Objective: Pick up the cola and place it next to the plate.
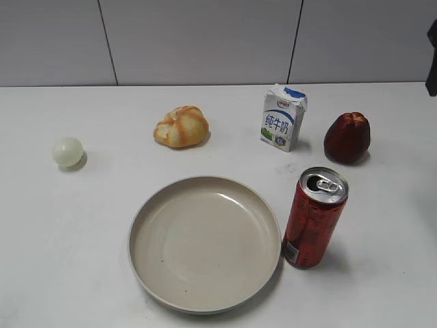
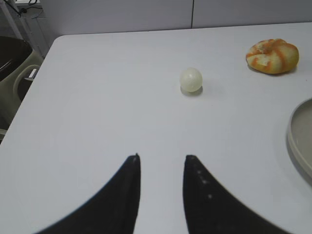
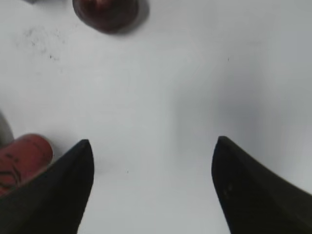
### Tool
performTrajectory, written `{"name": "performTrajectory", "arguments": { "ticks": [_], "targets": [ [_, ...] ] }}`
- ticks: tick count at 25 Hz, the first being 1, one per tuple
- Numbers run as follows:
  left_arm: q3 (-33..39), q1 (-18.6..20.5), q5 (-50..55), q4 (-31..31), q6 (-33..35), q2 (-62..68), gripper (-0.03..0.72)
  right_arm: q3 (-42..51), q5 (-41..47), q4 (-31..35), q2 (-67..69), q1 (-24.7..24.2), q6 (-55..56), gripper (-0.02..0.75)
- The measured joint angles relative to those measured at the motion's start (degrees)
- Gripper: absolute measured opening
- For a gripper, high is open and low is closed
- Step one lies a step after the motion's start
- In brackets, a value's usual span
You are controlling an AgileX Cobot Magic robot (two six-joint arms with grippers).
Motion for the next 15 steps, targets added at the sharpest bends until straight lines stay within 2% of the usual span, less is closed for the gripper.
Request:
{"name": "performTrajectory", "arguments": {
  "ticks": [8,15],
  "targets": [
    [0.0,0.0,0.0,0.0,0.0,0.0,0.237,20.48,-0.32,0.17,-18.6,0.0,0.0,0.594],
    [0.0,0.0,0.0,0.0,0.0,0.0,0.237,36.16,-6.8,0.28,-32.6,0.0,0.17,0.594]
  ]
}}
